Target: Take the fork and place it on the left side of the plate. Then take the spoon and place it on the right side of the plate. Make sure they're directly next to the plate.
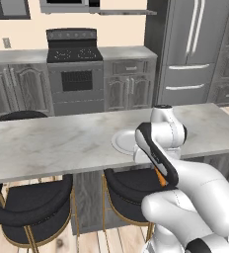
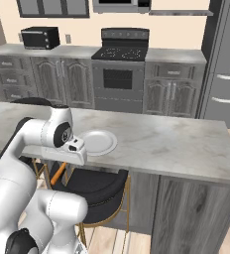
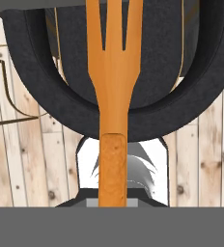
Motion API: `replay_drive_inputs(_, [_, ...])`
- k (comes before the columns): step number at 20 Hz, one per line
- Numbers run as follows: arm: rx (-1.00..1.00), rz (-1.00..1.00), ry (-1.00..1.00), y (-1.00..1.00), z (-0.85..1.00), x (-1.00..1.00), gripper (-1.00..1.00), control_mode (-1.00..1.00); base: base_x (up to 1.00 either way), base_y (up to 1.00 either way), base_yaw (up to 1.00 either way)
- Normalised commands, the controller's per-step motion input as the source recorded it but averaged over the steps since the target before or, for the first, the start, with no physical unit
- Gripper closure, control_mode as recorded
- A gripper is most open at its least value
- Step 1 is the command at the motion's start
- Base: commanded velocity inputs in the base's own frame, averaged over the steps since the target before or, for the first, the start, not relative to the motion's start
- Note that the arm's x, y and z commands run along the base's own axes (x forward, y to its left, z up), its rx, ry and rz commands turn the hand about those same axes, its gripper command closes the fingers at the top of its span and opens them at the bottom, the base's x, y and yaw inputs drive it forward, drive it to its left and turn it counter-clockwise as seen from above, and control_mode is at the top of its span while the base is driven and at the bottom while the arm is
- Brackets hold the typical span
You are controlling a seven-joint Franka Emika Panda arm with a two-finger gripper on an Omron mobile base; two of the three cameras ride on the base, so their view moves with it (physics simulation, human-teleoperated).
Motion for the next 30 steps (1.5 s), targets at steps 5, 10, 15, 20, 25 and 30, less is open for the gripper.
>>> replay_drive_inputs(5, [0.00, 0.00, 0.00, 0.00, 0.00, 0.00, 1.00, 1.00, 0.00, 0.00, 0.00])
replay_drive_inputs(10, [0.00, 0.00, 0.00, 0.00, 0.00, 0.00, 1.00, 1.00, 0.00, 0.00, 0.00])
replay_drive_inputs(15, [0.00, 0.00, 0.00, 0.00, 0.00, 0.00, 1.00, 1.00, 0.00, 0.00, 0.00])
replay_drive_inputs(20, [0.00, 0.00, 0.00, 0.00, 0.00, 0.00, 1.00, -1.00, 0.00, 0.00, 0.00])
replay_drive_inputs(25, [0.00, 0.00, 0.00, 0.00, 0.00, 0.00, 1.00, -1.00, 0.00, 0.00, 0.00])
replay_drive_inputs(30, [-0.03, 0.00, 0.00, 0.12, -0.01, 0.10, 1.00, -1.00, 0.00, 0.00, 0.00])
